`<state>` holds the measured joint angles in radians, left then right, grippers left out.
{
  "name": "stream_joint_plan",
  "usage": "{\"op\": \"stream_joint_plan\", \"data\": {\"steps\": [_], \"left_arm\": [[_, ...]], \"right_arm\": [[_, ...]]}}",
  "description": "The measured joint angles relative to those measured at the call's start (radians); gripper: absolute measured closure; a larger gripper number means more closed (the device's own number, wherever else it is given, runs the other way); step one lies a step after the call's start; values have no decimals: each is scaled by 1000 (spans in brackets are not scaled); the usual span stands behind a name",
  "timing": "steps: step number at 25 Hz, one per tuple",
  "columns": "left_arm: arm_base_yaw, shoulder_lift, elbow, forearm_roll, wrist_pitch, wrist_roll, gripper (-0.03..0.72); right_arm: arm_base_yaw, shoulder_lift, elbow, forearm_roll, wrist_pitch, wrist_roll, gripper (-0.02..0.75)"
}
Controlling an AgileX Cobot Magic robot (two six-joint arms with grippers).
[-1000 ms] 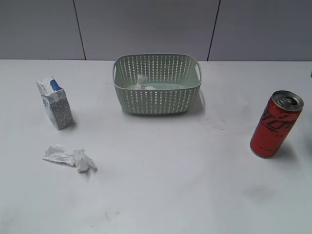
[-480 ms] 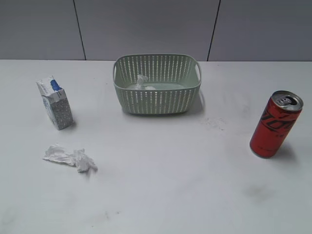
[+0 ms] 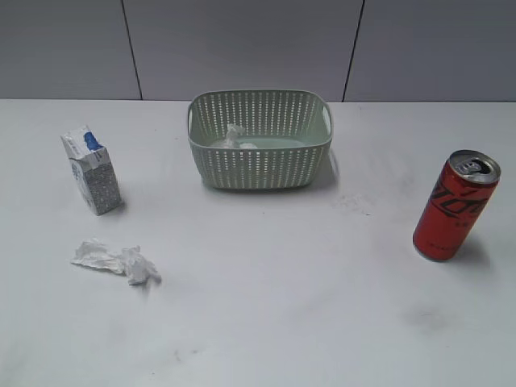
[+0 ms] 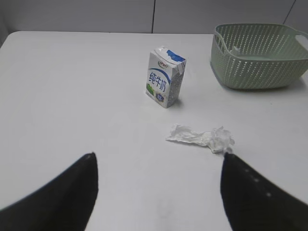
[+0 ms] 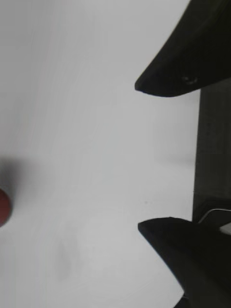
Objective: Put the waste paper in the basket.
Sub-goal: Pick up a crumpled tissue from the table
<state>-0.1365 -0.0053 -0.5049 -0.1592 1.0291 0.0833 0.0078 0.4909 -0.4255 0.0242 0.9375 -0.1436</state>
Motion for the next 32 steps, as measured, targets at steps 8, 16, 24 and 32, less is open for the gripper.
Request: {"op": "stream_joint_plan", "data": {"steps": [8,16,24,32], "left_arm": [[0,0,0,0,0,1,100],[0,0,0,0,0,1,100],[0,0,0,0,-1,1,100],[0,0,0,-4,-1,1,100]], "right_arm": [[0,-303,3,0,2,0,146],[0,-485,6,0,2,0,146],[0,-495,6,19,2,40,146],[0,-495,6,-31,2,45,146]]}}
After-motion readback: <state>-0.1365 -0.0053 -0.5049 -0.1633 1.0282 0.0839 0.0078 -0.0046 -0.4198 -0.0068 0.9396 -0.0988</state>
